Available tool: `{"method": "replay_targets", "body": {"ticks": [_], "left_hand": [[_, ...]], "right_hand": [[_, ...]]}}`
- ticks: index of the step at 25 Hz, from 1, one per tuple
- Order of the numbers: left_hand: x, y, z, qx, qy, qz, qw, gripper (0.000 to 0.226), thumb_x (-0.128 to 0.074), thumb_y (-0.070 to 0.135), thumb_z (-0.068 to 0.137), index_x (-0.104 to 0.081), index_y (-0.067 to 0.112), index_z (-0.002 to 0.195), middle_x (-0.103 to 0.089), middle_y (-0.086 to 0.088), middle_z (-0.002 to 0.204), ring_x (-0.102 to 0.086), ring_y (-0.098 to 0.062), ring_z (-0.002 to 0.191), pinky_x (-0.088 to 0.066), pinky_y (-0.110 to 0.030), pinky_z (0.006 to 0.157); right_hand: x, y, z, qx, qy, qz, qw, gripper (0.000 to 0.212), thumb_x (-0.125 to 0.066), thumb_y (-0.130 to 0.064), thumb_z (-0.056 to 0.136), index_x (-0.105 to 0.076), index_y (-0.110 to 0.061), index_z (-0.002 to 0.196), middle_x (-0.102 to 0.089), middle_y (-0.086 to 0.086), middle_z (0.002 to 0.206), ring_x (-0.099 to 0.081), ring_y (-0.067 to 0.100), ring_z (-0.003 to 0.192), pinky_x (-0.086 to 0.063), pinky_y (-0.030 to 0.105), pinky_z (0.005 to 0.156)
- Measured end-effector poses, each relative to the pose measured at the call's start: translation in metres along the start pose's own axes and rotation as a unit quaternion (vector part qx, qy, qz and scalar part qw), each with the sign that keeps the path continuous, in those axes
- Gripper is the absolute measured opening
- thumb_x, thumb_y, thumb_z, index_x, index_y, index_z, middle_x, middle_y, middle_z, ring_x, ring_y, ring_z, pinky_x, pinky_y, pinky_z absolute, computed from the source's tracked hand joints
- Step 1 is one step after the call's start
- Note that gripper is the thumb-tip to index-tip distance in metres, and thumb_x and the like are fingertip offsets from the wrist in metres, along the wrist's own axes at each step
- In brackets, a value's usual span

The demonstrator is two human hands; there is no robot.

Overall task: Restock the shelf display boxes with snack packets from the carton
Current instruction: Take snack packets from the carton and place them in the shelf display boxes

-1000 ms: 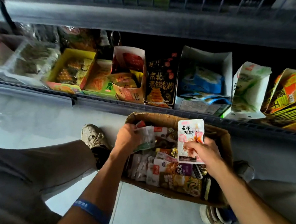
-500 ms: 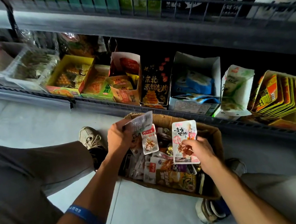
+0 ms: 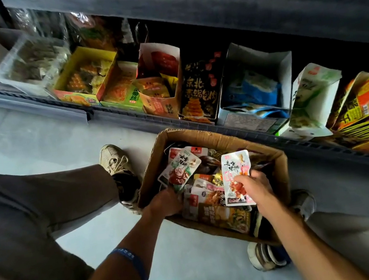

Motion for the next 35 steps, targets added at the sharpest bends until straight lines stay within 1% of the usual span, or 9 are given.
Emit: {"method": "replay_targets", "body": {"ticks": [3,6,10,15,20,24,27,31,35], "left_hand": [[-0.008,-0.005,0.012,0.085,0.065,-0.036,0.994,0.056,-0.062,0.023,0.092,-0.043,0.003,0.141,-0.055,-0.019,0.136,-0.055,-0.034,0.124,-0.046,-0.038,0.1],[-0.006,-0.013,0.03,0.085,0.066,-0.091,0.99,0.077,-0.063,0.046,0.087,-0.035,0.008,0.147,-0.05,-0.016,0.143,-0.048,-0.034,0.132,-0.04,-0.04,0.109],[-0.014,-0.009,0.037,0.077,0.025,-0.111,0.99,0.056,-0.063,0.032,0.094,-0.043,0.006,0.14,-0.054,-0.016,0.137,-0.052,-0.034,0.128,-0.041,-0.042,0.109],[-0.024,-0.027,0.055,0.035,-0.002,-0.267,0.963,0.107,-0.073,0.066,0.054,-0.037,0.023,0.145,-0.052,-0.005,0.142,-0.048,-0.028,0.133,-0.04,-0.05,0.111],[-0.023,-0.012,0.035,0.004,0.063,-0.234,0.97,0.076,-0.068,0.056,0.067,-0.054,0.016,0.131,-0.066,-0.006,0.123,-0.061,-0.025,0.118,-0.048,-0.044,0.104],[-0.021,-0.017,0.029,-0.042,0.036,-0.211,0.976,0.096,-0.064,0.071,0.066,-0.038,0.021,0.143,-0.054,-0.003,0.14,-0.047,-0.024,0.134,-0.036,-0.045,0.115],[-0.016,-0.013,0.026,-0.012,-0.017,-0.222,0.975,0.085,-0.069,0.054,0.078,-0.037,0.018,0.147,-0.048,-0.008,0.147,-0.043,-0.03,0.137,-0.034,-0.048,0.116],[-0.015,-0.003,0.024,0.052,-0.017,-0.152,0.987,0.044,-0.055,0.027,0.099,-0.05,0.003,0.136,-0.056,-0.015,0.139,-0.055,-0.034,0.127,-0.044,-0.041,0.107],[-0.016,-0.014,0.029,-0.009,-0.056,-0.24,0.969,0.085,-0.066,0.049,0.082,-0.029,0.015,0.15,-0.038,-0.01,0.154,-0.036,-0.03,0.142,-0.03,-0.048,0.118]], "right_hand": [[-0.003,0.005,0.008,-0.002,-0.007,-0.013,1.0,0.028,-0.069,-0.021,0.087,-0.07,-0.016,0.114,-0.073,0.004,0.099,-0.071,0.02,0.085,-0.057,0.027,0.064],[-0.005,0.008,0.015,-0.004,-0.008,-0.024,1.0,0.027,-0.069,-0.021,0.088,-0.07,-0.018,0.115,-0.074,0.003,0.096,-0.072,0.019,0.082,-0.058,0.028,0.067],[-0.007,0.01,0.018,-0.011,-0.012,-0.024,1.0,0.024,-0.069,-0.022,0.088,-0.07,-0.021,0.112,-0.073,0.0,0.091,-0.071,0.014,0.077,-0.052,0.021,0.054],[-0.006,0.006,0.015,-0.01,-0.014,-0.015,1.0,0.014,-0.068,-0.019,0.089,-0.063,-0.029,0.098,-0.069,-0.005,0.081,-0.07,0.013,0.073,-0.051,0.02,0.05],[0.0,0.003,0.009,0.007,-0.003,-0.035,0.999,0.018,-0.067,-0.019,0.088,-0.069,-0.025,0.104,-0.072,0.0,0.09,-0.071,0.015,0.077,-0.056,0.025,0.059],[0.008,0.002,-0.001,0.02,0.003,-0.062,0.998,0.017,-0.066,-0.02,0.088,-0.07,-0.022,0.105,-0.071,0.001,0.09,-0.069,0.016,0.081,-0.059,0.031,0.072],[0.014,0.006,-0.004,0.028,0.005,-0.082,0.996,0.021,-0.066,-0.021,0.087,-0.072,-0.019,0.107,-0.072,-0.001,0.09,-0.069,0.016,0.081,-0.058,0.032,0.078],[0.023,0.012,-0.003,0.025,0.011,-0.108,0.994,0.029,-0.067,-0.03,0.085,-0.07,-0.02,0.113,-0.073,0.001,0.099,-0.069,0.019,0.086,-0.058,0.038,0.085],[0.023,0.015,0.001,0.018,0.006,-0.117,0.993,0.025,-0.066,-0.029,0.088,-0.07,-0.024,0.112,-0.072,0.0,0.096,-0.068,0.017,0.083,-0.058,0.034,0.081]]}}
Point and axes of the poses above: each hand's wrist, its own z-axis towards the middle knuckle, its own x-axis out of the back of the hand, y = z × x, the point moved 1 cm from there along z, towards the middle knuckle
